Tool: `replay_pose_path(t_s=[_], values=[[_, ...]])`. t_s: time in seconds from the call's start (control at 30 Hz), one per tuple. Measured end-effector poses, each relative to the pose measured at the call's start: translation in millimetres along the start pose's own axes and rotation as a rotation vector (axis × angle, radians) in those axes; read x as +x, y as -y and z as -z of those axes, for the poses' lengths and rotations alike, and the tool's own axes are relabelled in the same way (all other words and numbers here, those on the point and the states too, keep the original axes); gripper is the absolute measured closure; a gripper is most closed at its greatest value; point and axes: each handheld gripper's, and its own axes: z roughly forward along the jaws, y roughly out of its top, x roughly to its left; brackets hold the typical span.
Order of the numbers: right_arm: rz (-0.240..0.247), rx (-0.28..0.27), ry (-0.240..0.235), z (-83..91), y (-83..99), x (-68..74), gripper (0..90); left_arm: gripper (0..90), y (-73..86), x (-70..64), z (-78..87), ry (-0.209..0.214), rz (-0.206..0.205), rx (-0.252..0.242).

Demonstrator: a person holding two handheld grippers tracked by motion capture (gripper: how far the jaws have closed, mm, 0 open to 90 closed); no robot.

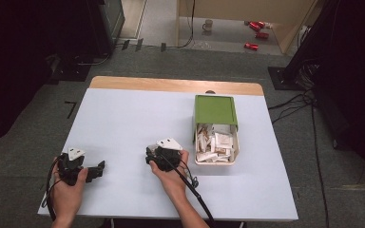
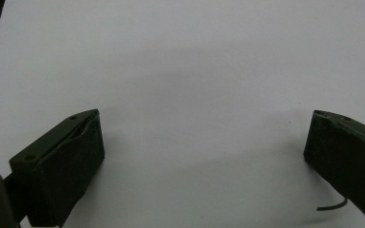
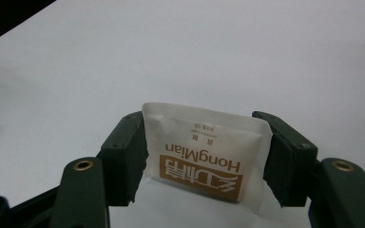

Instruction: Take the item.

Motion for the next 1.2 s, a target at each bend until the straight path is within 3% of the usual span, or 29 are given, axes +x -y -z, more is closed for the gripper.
replay_pose_path(t_s=[0.47,0.67,0.87,0.97,1.07,1.2], values=[[-0.044,0.021,0.006,-11.7,-3.7,-6.2,37.0,0.1,0.0,0.0,0.0,0.000,0.000,0.000],[-0.043,0.066,0.034,-20.1,-7.0,-7.8,37.0,0.1,0.0,0.1,0.0,0.000,0.000,0.000],[-0.019,0.071,0.038,-21.8,-7.8,-5.9,34.0,0.1,0.0,0.1,0.0,0.000,0.000,0.000],[0.000,0.069,0.045,-21.4,-7.4,-4.5,22.7,0.1,0.0,0.1,0.0,0.000,0.000,0.000],[0.008,0.071,0.044,-20.2,-7.7,-4.0,19.5,0.1,0.0,0.1,0.0,0.000,0.000,0.000],[0.069,0.077,0.036,-15.0,-8.8,-0.6,13.8,0.1,-0.1,0.1,-0.1,0.000,0.000,0.000]])
